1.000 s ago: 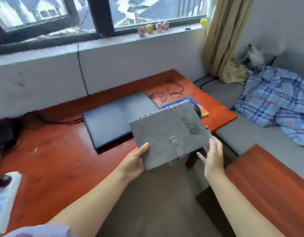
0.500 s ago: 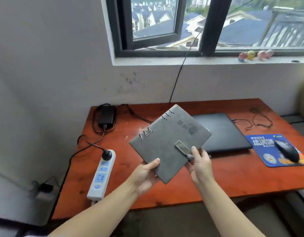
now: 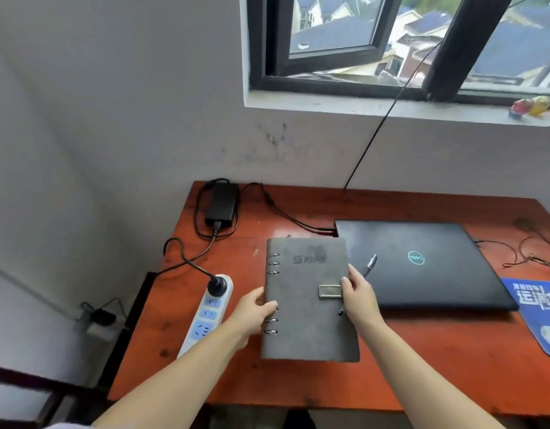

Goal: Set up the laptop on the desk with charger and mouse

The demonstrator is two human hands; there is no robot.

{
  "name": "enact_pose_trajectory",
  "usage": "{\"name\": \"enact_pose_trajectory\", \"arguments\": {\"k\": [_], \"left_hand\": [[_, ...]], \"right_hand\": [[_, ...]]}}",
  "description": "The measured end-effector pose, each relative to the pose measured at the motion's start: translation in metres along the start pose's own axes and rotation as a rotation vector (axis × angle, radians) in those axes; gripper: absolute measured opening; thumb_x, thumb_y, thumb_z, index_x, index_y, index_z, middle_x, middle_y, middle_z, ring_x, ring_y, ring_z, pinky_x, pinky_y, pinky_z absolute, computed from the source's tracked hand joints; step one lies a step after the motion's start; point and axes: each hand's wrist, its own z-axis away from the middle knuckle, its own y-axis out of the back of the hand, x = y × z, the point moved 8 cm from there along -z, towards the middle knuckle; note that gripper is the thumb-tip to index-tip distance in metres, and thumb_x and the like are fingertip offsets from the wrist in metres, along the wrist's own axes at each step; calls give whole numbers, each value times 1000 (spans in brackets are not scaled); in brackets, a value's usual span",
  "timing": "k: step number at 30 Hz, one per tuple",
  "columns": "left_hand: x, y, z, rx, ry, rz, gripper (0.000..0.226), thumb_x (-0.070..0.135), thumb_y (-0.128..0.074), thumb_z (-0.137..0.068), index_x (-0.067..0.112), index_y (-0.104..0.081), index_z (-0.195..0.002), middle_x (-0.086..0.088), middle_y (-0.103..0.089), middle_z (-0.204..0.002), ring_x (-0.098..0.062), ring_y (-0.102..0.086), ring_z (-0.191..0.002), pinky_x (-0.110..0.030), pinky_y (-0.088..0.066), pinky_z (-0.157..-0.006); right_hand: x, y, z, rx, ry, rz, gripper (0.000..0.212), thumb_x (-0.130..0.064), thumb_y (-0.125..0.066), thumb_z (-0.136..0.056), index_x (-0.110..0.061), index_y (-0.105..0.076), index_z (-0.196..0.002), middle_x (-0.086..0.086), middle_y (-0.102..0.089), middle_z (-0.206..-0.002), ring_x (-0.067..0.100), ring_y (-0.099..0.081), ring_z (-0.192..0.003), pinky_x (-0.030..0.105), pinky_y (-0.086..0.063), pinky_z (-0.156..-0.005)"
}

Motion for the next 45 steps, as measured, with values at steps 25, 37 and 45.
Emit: {"name": "enact_pose_trajectory", "arguments": {"k": [25,37,45], "left_hand": [[-18,25,-58,329,58,-563,55,21,-63,-85,14,-44,-136,-9,-50,-104,-24,-54,-97,-27,-40,-84],[-20,24,-60,304,46,-581,52,21,-61,-85,15,-45,-135,-17,-53,-112,-28,-55,-97,-30,-42,-84],[-21,26,-57,312,54,-542,52,26,-60,-87,14,-44,-135,-14,-51,-116,-26,-54,-101,-29,-42,-87]], "right_hand": [[6,-104,-9,-406,160,524,83,14,-31,-83,-19,12,-147,18,16,-156,28,9,-145,29,-13,-113],[41,-127,-8,-249,240,916,61,-24,-23,-99,-10,14,-145,8,10,-158,20,10,-145,37,7,-117],[25,-97,-13,-260,163,425,55,-24,-26,-100,-11,-3,-148,4,-3,-159,13,0,-146,22,0,-115]]}}
